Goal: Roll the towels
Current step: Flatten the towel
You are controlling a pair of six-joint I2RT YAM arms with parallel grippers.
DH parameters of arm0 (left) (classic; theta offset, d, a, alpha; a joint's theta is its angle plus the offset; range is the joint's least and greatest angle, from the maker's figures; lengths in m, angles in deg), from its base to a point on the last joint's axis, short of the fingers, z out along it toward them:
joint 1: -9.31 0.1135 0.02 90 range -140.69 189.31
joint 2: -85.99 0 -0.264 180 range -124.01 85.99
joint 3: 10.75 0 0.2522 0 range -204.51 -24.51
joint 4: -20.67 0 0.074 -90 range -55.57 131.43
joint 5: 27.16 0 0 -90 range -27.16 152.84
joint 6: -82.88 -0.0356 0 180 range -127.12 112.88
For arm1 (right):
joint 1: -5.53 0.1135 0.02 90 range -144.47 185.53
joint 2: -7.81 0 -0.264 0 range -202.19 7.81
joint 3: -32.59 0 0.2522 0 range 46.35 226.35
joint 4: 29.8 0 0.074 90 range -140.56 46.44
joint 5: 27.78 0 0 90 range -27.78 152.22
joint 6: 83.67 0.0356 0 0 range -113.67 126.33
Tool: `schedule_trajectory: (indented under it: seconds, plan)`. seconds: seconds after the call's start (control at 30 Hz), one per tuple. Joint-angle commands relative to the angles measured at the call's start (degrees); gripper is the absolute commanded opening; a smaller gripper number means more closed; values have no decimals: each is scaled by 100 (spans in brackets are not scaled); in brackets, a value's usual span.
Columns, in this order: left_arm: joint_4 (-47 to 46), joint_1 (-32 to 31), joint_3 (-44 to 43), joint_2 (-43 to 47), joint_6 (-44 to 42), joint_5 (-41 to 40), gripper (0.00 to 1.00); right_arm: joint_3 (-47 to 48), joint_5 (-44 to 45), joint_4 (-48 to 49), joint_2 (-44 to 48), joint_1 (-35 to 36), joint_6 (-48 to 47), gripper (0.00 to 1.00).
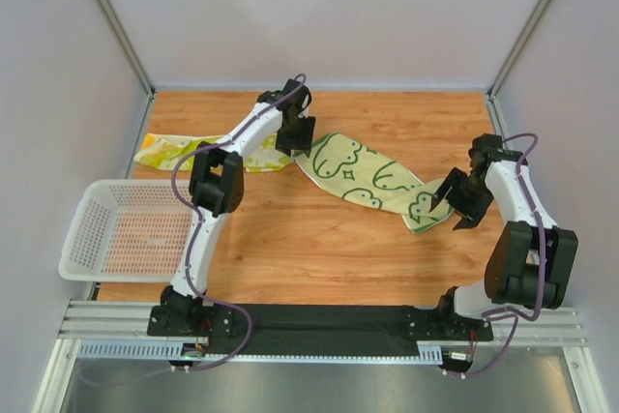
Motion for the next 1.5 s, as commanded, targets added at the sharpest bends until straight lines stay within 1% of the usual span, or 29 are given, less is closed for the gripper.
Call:
schedule_trajectory:
  seconds: [0.0, 0.03, 0.07, 0.13, 0.17, 0.23, 0.33, 0.37, 0.43, 0.47, 0.57, 0.6, 0.63, 0.7, 0.8, 0.93, 1.03, 1.23, 1.33, 1.37, 1.4, 1.47]
  plan:
    - [70, -48, -316, -226, -51, -290, 64, -41, -114, 45, 277, 184, -110, 71]
    - [61, -48, -342, -270, -86, -326, 62, -58, -97, 36, 278, 211, -110, 71]
    - [61, -39, -395, -288, -104, -335, 57, -85, -105, 36, 269, 237, -93, 71]
    - [52, -39, -448, -340, -130, -361, 55, -181, -158, 89, 216, 307, -31, 70]
    - [52, -39, -466, -358, -157, -370, 50, -208, -176, 106, 181, 342, -22, 70]
    - [43, -48, -483, -384, -166, -414, 49, -243, -220, 168, 84, 395, 13, 69]
    - [43, -39, -519, -420, -166, -370, 40, -261, -176, 229, -3, 457, 22, 68]
    - [52, -48, -519, -411, -157, -353, 33, -278, -167, 247, -30, 457, 22, 68]
    - [52, -48, -510, -359, -139, -300, 27, -383, -114, 317, -65, 457, 4, 67]
    - [52, -48, -501, -341, -131, -282, 16, -436, -132, 352, -65, 457, 13, 66]
    - [69, -57, -501, -288, -122, -238, 6, -551, -176, 554, -187, 466, -39, 62]
    - [87, -57, -492, -271, -122, -247, 3, -559, -167, 598, -240, 466, -74, 59]
    - [104, -57, -492, -262, -122, -238, 1, -560, -184, 625, -284, 466, -101, 58]
    - [175, -57, -475, -192, -113, -212, 0, -560, -220, 704, -390, 466, -110, 54]
    - [114, -57, -229, 27, -61, -168, 0, -533, -255, 774, -522, 588, -101, 50]
    - [34, -57, 201, 318, 19, -115, 0, -533, -220, 932, -662, 878, 21, 51]
    - [-27, -57, 508, 546, 71, -89, 0, -428, -159, 1038, -935, 1028, 48, 52]
    - [-71, -57, 940, 933, 124, -97, 0, 46, 562, 898, -1470, 1037, -92, 52]
    - [-89, -57, 1089, 1074, 142, -97, 0, 152, 861, 924, -1611, 1028, -154, 50]
    - [-80, -57, 1133, 1101, 151, -97, 0, 178, 853, 950, -1656, 1028, -154, 47]
    - [-89, -57, 1169, 1162, 159, -97, 0, 196, 844, 976, -1700, 1028, -163, 39]
    - [-106, -57, 1265, 1206, 168, -80, 0, 240, 774, 985, -1831, 1028, -171, 29]
